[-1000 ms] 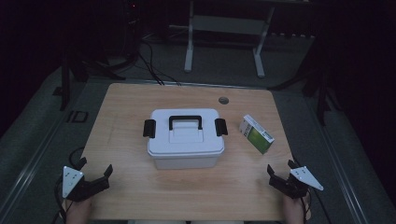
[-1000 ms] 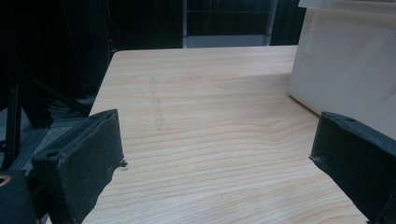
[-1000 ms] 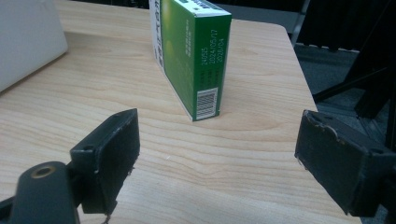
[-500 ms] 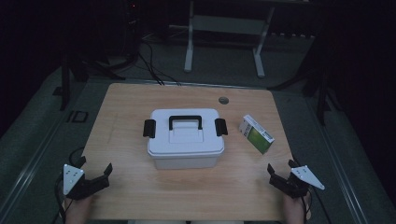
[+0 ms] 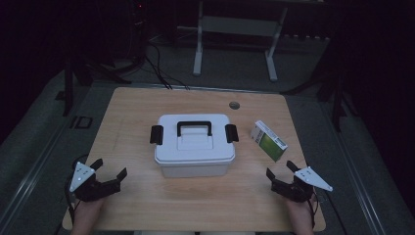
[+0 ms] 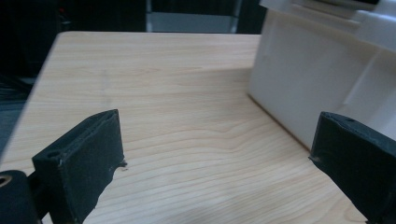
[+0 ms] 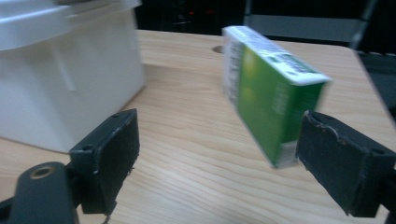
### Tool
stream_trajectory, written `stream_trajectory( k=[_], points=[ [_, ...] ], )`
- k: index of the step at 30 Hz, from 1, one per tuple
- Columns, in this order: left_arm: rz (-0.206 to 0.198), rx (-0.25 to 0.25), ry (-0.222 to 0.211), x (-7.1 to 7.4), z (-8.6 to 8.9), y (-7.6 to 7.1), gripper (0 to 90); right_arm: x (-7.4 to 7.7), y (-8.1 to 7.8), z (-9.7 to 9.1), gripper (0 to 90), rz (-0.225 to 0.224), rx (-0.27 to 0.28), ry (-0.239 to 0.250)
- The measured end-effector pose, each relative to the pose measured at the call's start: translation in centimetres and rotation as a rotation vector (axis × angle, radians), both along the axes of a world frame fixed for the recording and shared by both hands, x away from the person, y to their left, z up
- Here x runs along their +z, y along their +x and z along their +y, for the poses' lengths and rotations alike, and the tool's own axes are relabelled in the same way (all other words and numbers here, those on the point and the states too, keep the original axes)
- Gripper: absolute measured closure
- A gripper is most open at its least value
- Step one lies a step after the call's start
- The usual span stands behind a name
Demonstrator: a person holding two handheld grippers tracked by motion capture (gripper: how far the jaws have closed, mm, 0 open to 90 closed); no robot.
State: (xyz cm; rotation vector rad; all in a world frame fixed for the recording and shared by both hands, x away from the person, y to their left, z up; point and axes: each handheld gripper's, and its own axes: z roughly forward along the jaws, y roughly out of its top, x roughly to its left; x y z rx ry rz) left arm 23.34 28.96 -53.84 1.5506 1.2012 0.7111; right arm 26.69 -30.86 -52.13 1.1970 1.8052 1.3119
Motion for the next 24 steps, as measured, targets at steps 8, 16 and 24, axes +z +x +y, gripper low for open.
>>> stream_trajectory(
  k=[8,16,24],
  points=[
    [0.011,-0.064,0.028,0.2,-1.3,1.0,12.5,0.0,1.6,2.4,20.0,0.010,0.084,-0.017],
    [0.037,-0.135,0.041,0.0,-2.7,2.1,25.8,-0.3,3.5,4.3,36.7,0.020,0.155,-0.037],
    [0.060,-0.200,0.057,0.0,-4.6,3.8,65.7,-0.7,5.5,6.4,69.1,0.045,0.219,-0.042]
  ],
)
